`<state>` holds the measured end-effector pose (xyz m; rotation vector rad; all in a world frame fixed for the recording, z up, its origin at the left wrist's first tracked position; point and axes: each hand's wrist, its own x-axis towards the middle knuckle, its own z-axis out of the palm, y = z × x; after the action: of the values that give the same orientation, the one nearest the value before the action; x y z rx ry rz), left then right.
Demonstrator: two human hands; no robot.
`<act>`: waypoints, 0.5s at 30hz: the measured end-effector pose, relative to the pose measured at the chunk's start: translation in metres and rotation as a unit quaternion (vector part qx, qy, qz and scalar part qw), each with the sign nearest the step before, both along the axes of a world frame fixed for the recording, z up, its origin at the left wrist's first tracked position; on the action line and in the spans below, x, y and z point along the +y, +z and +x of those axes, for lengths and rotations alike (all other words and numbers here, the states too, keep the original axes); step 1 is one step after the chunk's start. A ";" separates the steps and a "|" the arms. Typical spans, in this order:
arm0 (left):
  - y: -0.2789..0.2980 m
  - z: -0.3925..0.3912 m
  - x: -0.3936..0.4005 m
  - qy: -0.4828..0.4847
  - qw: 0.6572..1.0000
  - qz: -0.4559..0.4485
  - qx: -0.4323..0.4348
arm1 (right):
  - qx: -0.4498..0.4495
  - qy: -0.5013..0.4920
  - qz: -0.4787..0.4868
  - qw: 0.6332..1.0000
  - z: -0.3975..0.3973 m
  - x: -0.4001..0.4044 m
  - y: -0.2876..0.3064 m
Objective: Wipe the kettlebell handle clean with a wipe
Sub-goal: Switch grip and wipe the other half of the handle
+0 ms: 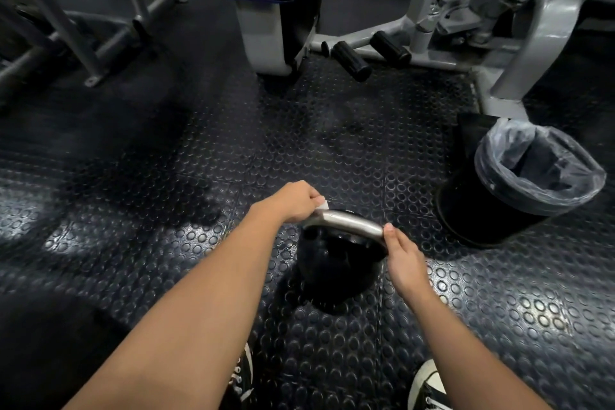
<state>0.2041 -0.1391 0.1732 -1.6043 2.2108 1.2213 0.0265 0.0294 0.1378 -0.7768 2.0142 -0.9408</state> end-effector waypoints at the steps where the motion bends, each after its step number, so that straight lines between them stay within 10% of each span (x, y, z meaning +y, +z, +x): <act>1: 0.000 -0.002 0.000 -0.003 1.000 0.003 -0.003 | 0.001 0.003 -0.001 1.000 0.000 0.000 0.001; 15: 0.002 -0.002 0.003 0.009 0.999 -0.006 0.031 | 0.010 0.003 0.010 1.000 0.000 -0.001 -0.001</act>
<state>0.2022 -0.1358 0.1752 -1.6153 2.2504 1.2815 0.0261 0.0285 0.1373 -0.7842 2.0331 -0.9114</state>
